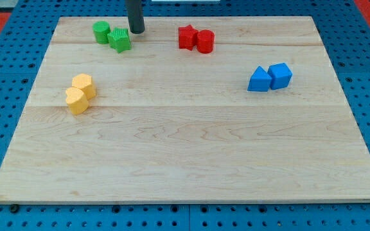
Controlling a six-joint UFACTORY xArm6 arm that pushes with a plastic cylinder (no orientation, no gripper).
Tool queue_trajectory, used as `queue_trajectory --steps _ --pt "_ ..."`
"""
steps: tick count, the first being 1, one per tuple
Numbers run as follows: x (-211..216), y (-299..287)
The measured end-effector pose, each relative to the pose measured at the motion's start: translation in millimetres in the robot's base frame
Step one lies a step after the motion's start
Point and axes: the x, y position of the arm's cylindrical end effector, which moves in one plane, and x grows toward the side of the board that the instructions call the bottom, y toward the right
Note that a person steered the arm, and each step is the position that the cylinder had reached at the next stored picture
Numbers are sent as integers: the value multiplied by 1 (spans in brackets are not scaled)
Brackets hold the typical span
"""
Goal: Push green circle into yellow hexagon
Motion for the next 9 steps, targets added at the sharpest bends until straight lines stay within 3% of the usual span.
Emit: queue_trajectory --steps 3,5,7,8,9 --pt "9 -2" --pt "59 -4" --pt "15 -15" --pt "-42 -16" --pt "-43 -61"
